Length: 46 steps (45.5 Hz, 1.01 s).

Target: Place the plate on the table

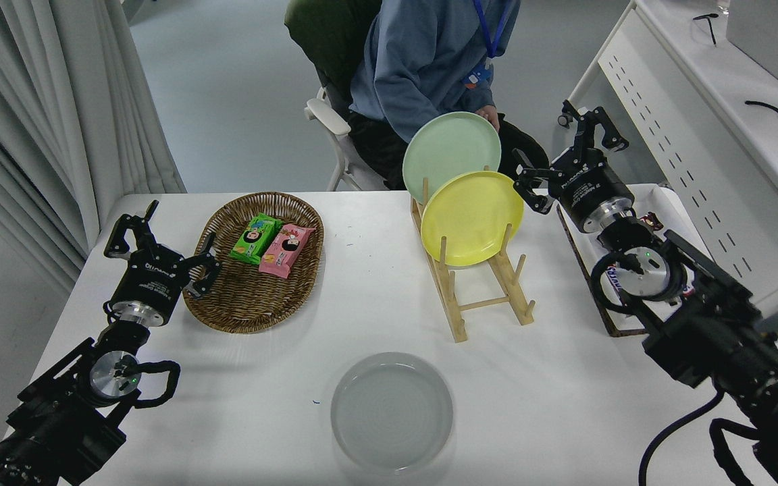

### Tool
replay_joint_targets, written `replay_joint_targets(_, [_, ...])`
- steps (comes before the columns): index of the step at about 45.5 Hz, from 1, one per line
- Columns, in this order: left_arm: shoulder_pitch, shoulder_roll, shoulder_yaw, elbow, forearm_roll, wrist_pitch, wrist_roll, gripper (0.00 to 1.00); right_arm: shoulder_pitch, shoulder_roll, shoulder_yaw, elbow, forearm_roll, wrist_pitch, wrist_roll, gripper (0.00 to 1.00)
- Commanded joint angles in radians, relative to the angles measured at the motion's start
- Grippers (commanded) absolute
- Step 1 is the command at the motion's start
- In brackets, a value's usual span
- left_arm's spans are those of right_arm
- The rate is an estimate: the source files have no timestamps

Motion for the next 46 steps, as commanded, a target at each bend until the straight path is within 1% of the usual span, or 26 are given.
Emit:
replay_joint_targets(1, [0.000,0.000,0.000,-0.001,0.000,0.000,0.000,1.00,-0.079,0.037,0.092,-0.056,-0.024,-0.001,0.020,1.00])
replay_joint_targets(21, [0.000,0.000,0.000,-0.001,0.000,0.000,0.000,1.00,-0.122,0.106,0.344,-0.102,-0.022,0.013,0.040,1.00])
replay_joint_targets(27, [0.000,0.000,0.000,0.001,0.000,0.000,0.000,1.00,-0.146,0.114,0.337,-0.101,-0.022,0.016,0.045,1.00])
replay_joint_targets(40, [0.000,0.000,0.000,-0.001,0.000,0.000,0.000,1.00,-0.146,0.114,0.333,-0.104,-0.022,0.014,0.045,1.00])
replay_joint_targets(46, [0.000,0.000,0.000,0.001,0.000,0.000,0.000,1.00,-0.145,0.108,0.281,-0.106,-0.026,0.013,0.043,1.00])
